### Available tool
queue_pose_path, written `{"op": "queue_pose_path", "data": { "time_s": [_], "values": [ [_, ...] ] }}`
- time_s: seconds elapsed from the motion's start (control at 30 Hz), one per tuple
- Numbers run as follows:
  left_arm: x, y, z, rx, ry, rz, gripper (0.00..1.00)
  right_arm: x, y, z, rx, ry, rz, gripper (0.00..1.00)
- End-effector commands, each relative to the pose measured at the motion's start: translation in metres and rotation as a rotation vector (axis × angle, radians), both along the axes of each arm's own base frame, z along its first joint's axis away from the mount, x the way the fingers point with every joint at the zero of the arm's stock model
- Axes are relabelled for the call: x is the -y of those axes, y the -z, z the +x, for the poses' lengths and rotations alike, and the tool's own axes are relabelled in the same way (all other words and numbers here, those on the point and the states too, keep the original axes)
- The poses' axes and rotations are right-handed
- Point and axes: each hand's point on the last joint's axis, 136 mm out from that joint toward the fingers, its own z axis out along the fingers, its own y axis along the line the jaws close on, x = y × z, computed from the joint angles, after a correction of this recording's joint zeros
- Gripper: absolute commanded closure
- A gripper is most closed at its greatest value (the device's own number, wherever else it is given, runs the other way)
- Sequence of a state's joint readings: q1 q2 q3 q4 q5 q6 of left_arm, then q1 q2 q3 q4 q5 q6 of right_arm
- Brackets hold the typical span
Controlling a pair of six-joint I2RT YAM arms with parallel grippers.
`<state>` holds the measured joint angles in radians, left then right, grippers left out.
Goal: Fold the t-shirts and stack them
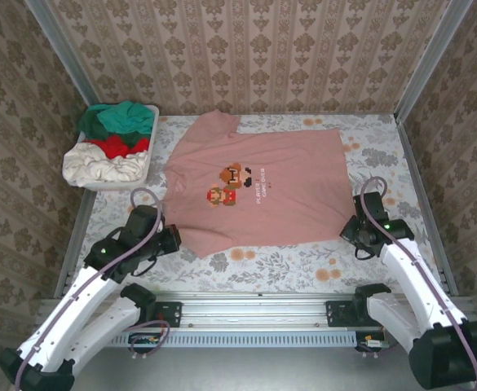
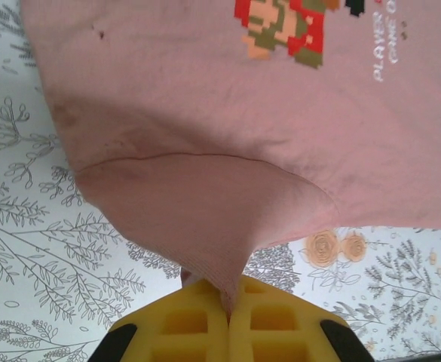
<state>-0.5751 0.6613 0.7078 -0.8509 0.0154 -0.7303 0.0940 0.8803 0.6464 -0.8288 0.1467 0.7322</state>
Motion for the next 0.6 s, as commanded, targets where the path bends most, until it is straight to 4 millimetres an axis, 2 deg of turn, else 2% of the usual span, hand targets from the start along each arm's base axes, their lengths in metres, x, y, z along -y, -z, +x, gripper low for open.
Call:
{"op": "queue_pose_path", "data": {
  "time_s": [0.0,0.07,0.2,0.37,0.57],
  "values": [
    [0.002,-0.013,0.013,0.025,0.034,0.047,1.0,0.001,-0.014,-0.001,-0.034,-0.027,-0.026,1.0],
    [0.011,-0.019,0.035,0.031,0.049,0.071,1.0,0.002,-0.02,0.015,-0.032,-0.047,-0.047,1.0],
    [0.028,-0.03,0.093,0.038,0.074,0.088,1.0,0.002,-0.025,0.057,-0.051,-0.082,-0.072,1.0],
    [0.032,-0.043,0.168,0.053,0.064,0.147,1.0,0.006,-0.014,0.103,-0.11,-0.11,-0.081,1.0],
    [0.03,-0.015,0.228,-0.037,0.059,0.186,1.0,0.017,0.002,0.148,-0.152,-0.116,-0.082,1.0]
  ]
}}
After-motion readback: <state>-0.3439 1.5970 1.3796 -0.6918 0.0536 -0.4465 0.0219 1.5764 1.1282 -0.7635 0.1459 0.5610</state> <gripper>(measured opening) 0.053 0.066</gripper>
